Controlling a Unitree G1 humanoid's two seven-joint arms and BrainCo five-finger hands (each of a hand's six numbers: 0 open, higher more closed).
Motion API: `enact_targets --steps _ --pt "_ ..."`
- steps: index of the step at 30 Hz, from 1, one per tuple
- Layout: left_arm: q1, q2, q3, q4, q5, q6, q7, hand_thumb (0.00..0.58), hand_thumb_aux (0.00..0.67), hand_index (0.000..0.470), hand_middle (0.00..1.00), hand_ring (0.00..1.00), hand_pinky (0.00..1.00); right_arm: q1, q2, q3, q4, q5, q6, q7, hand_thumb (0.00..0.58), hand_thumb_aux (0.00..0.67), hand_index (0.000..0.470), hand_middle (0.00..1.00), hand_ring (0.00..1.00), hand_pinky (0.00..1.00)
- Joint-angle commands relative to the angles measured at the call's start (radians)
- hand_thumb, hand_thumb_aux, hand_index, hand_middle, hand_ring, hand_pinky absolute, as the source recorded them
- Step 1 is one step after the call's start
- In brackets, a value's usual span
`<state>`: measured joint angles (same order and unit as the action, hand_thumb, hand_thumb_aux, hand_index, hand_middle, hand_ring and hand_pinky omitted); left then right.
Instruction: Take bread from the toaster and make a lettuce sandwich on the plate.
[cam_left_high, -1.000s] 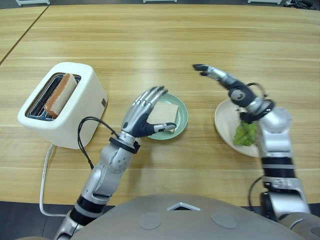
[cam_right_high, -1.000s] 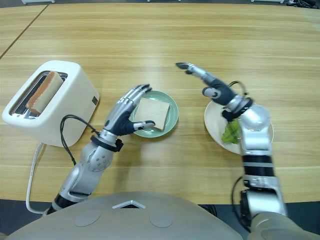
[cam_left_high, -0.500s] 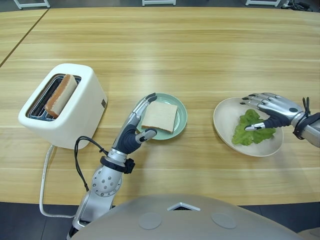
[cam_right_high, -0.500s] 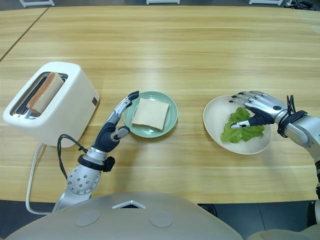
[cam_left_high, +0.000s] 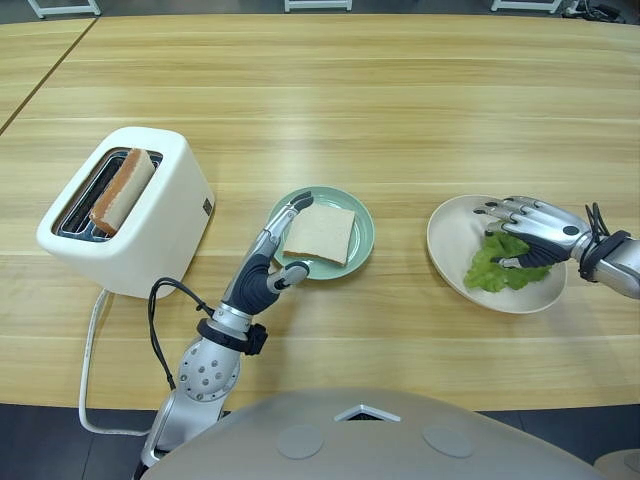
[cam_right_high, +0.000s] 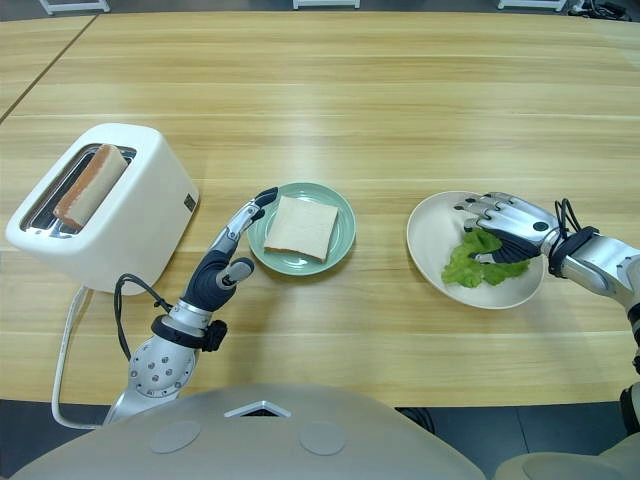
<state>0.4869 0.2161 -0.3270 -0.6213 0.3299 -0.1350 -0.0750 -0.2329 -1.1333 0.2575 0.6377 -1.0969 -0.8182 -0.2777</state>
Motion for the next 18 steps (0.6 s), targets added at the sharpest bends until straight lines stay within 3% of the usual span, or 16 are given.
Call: enact_targets --steps 1,12,18 --pt "0.002 0.001 0.007 -0.003 -0.006 0.003 -0.01 0.0 0.0 0.0 0.0 0.0 0.0 -0.012 -0.017 0.02 -0.011 0.036 -0.021 -0.004 0.58 0.67 0.47 0.0 0.0 0.0" --pt "0.007 -0.003 0.009 -0.01 -0.007 0.011 -0.014 0.0 0.0 0.0 0.0 0.0 0.0 -0.017 -0.02 0.014 -0.052 0.111 -0.05 -0.012 0.58 0.67 0.47 0.0 0.0 0.0" --pt "0.006 -0.013 0.022 -0.011 -0.04 0.006 -0.013 0.0 0.0 0.0 0.0 0.0 0.0 -0.036 -0.017 -0.066 -0.187 0.302 -0.084 0.071 0.58 0.67 0.47 0.0 0.0 0.0"
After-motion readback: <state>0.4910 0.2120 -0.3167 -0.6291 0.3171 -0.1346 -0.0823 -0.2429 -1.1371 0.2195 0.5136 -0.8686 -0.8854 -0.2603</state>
